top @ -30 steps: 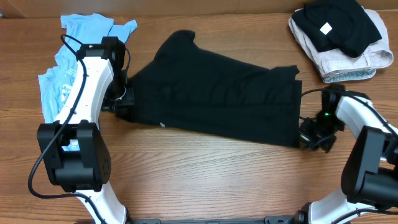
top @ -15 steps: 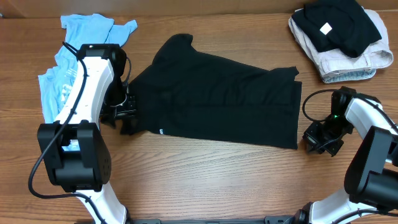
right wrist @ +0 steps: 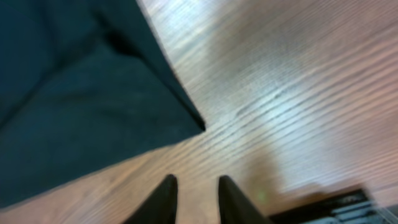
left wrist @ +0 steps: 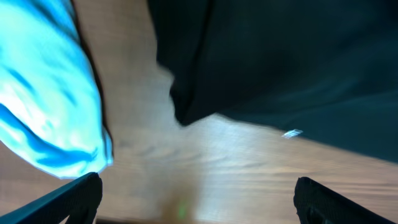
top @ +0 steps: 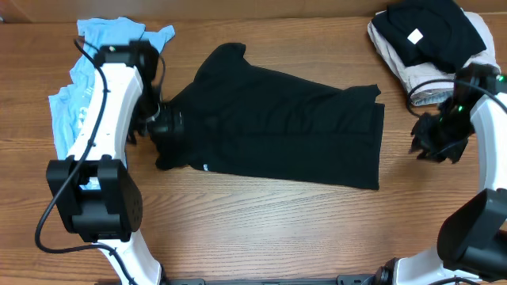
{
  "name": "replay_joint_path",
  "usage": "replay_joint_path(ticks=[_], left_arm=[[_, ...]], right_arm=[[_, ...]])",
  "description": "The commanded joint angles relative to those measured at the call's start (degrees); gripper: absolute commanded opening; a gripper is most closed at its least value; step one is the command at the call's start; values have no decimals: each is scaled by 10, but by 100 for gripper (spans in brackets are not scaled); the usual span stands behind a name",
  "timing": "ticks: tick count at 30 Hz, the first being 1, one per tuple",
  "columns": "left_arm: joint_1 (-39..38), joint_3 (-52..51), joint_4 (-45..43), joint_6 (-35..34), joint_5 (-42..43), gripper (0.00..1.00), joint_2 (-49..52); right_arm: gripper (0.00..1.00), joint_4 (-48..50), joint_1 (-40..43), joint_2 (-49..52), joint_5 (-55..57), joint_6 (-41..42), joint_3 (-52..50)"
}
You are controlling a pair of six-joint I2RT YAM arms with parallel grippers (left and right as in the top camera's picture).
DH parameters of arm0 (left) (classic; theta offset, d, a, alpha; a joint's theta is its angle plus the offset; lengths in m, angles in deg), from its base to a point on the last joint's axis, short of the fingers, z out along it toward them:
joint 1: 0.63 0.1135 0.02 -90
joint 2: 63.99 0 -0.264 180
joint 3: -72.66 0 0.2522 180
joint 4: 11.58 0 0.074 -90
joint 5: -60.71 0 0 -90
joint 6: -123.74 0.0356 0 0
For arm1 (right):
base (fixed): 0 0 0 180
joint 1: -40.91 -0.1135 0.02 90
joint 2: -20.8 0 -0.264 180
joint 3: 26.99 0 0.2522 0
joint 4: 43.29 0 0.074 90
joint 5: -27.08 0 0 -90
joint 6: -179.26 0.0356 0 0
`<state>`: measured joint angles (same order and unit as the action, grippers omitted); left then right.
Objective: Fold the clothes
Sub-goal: 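Release the shirt and smooth its left side with the left gripper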
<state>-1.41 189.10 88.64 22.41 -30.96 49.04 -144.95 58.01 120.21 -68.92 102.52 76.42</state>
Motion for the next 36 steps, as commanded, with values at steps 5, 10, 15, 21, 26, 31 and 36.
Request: replay_joint_path(ticks=[5, 10, 15, 21, 26, 31, 36], left_arm=[[-25, 275, -37, 83, 123, 100, -4], [-49, 328, -144, 106, 133, 100, -4], [-64, 328, -239, 115, 136, 100, 44], [-69, 328, -354, 118, 133, 100, 148], [-73, 328, -413, 118, 144, 100, 237], [-87, 328, -444, 144, 129, 100, 303], [-98, 328, -463, 150, 122, 100, 346]], right_arm=[[60, -29, -44, -18, -5, -35, 150], [65, -29, -55, -18, -5, -34, 189], [66, -35, -56, -17, -5, -33, 187], [66, -40, -56, -17, -5, -32, 187], [66, -41, -60, -17, -5, -33, 176], [66, -39, -66, -15, -5, -32, 160], [66, -35, -67, -15, -5, -32, 137]])
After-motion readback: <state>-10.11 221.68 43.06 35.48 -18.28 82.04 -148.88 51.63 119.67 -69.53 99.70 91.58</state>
